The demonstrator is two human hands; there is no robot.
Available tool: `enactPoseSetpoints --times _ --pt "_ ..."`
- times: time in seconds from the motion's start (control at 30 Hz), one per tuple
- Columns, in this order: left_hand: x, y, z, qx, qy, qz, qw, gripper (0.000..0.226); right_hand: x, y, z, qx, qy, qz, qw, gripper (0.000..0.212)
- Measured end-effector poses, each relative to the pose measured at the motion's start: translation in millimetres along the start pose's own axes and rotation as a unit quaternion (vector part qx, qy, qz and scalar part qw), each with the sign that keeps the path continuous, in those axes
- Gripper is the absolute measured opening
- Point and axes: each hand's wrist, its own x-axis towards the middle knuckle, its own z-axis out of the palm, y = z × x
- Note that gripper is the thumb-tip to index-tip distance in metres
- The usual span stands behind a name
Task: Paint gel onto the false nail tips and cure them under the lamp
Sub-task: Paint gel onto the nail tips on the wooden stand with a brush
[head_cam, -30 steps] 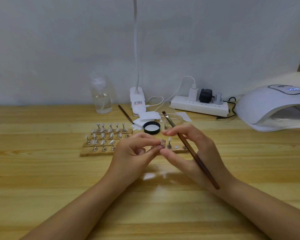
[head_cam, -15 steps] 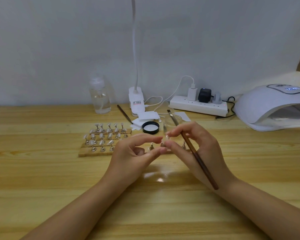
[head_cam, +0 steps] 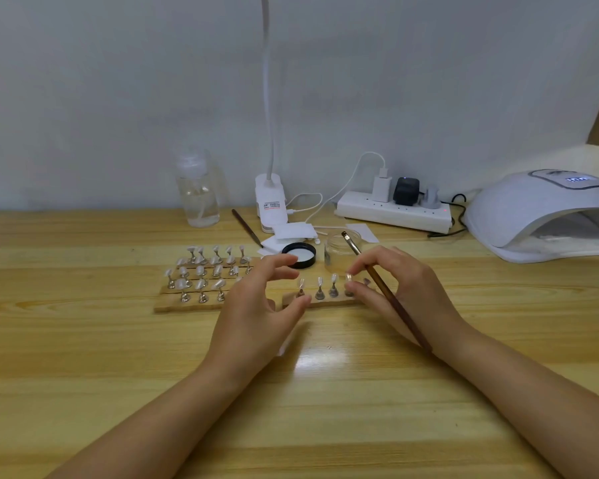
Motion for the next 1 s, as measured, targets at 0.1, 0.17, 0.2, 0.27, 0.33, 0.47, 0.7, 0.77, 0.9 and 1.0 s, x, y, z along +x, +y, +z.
enactPoseSetpoints --times 0.1,0.17,0.2,0.27,0.33,0.47,0.7,0.77,0.9,1.0 --pt "-0.1 -1.1 1.1 0.029 -0.014 -0.014 0.999 0.044 0.0 1.4 0.8 -0.008 -0.01 0.013 1.0 0.015" --pt "-0.1 -1.7 1.5 0.05 -0.022 -0.022 0.998 0.044 0.0 1.8 0.4 -0.001 -0.015 0.02 1.0 0.015" --pt "-0.1 -1.7 1.7 0.056 -0.026 -0.025 0.998 0.044 0.3 1.9 -0.7 0.007 -0.017 0.025 1.0 0.015" --pt "-0.3 -2.1 1.7 0.07 -0.033 -0.032 0.997 0.043 1.0 1.9 -4.8 0.026 -0.022 0.039 0.999 0.018" --pt "-0.3 -2.4 1.8 0.078 -0.035 -0.039 0.996 0.042 1.2 2.9 -10.4 0.043 -0.032 0.05 0.997 0.018" --pt "0.5 -2.3 1.5 0.078 -0.036 -0.046 0.995 0.04 1.8 3.9 -18.2 0.095 -0.072 0.072 0.99 0.024" --pt "1.3 -1.2 2.4 0.078 -0.035 -0.039 0.996 0.039 2.8 4.8 -20.6 0.15 -0.089 0.084 0.981 0.015" --pt "1.3 -1.5 2.2 0.078 -0.035 -0.038 0.996 0.039 2.9 5.1 -20.3 0.161 -0.09 0.085 0.979 0.014" --pt "1.3 -2.0 2.1 0.079 -0.033 -0.034 0.996 0.038 2.7 7.2 -20.1 0.191 -0.076 0.114 0.972 0.016" --pt "1.0 -3.2 3.0 0.077 -0.026 -0.034 0.996 0.037 3.2 10.4 -20.8 0.193 -0.035 0.147 0.969 0.021"
